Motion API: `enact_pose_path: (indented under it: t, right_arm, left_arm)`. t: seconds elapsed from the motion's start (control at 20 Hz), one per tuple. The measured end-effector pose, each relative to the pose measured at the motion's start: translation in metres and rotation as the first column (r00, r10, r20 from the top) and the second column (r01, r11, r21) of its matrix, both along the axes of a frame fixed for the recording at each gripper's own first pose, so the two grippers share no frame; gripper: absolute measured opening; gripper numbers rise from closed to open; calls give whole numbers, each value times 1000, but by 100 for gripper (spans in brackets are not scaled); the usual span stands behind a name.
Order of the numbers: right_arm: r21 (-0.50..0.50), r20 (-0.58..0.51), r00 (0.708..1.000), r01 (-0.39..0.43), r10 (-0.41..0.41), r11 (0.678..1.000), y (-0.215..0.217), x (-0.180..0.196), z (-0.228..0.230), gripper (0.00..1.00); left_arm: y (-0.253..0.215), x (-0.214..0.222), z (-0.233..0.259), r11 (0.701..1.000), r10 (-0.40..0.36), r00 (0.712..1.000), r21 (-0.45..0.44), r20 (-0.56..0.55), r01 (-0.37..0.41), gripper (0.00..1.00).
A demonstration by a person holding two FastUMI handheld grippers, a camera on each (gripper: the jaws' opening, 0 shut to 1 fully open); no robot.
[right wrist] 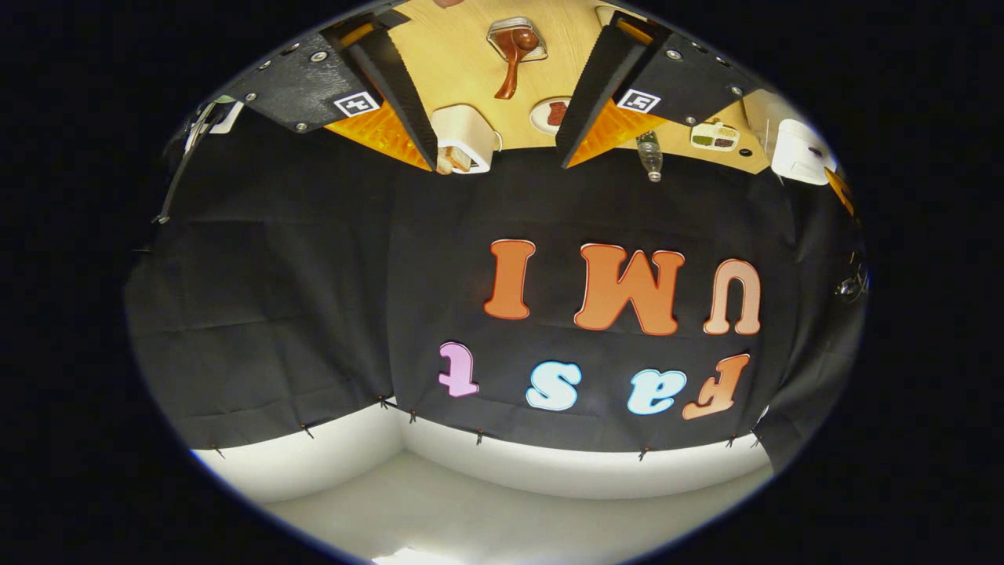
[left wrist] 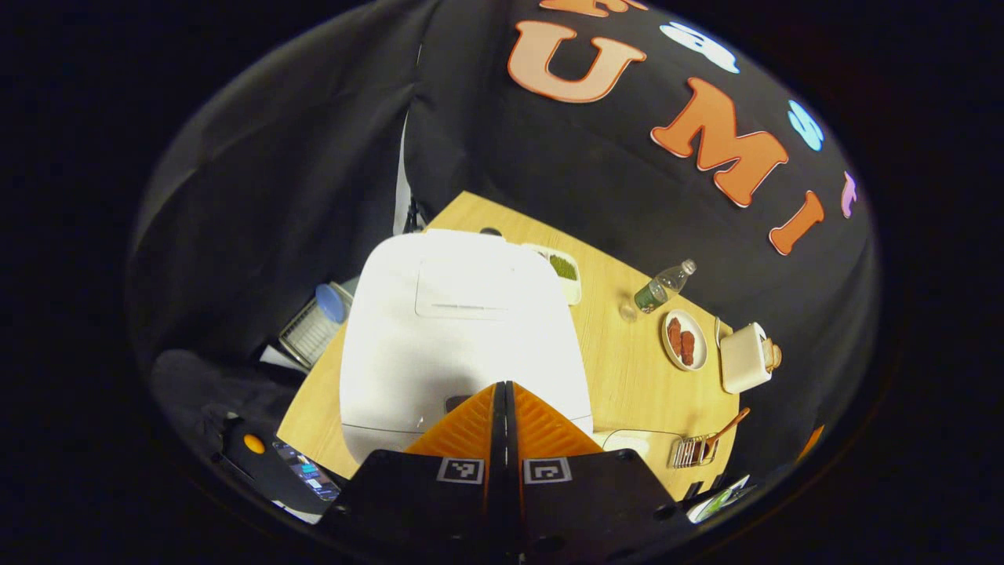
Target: Close the left gripper, press the button to open the rice cooker; take a wooden spoon from the chopstick holder with the right hand, scoop a spoonful of rice and pour it into the rice cooker, then put the wooden spoon back into the chopstick holder.
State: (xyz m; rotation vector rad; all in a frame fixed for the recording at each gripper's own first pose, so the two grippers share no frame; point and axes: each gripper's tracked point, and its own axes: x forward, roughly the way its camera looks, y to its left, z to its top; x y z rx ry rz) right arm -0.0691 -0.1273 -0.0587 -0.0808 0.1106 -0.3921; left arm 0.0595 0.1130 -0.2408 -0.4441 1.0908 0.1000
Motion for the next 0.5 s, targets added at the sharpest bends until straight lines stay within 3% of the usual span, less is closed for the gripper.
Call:
enact_pose_path:
  t: [0.3, 0.5]
  right_arm:
    - [13, -26, 998, 58, -58, 998, -7, -12, -11, 94]
    - [38, -47, 997, 60, -59, 997, -8, -7, -21, 94]
  left_arm:
    - [-6, -7, -37, 998, 29, 995, -57, -96, -34, 5]
    - [-8, -1, -36, 998, 13, 997, -56, -71, -17, 5]
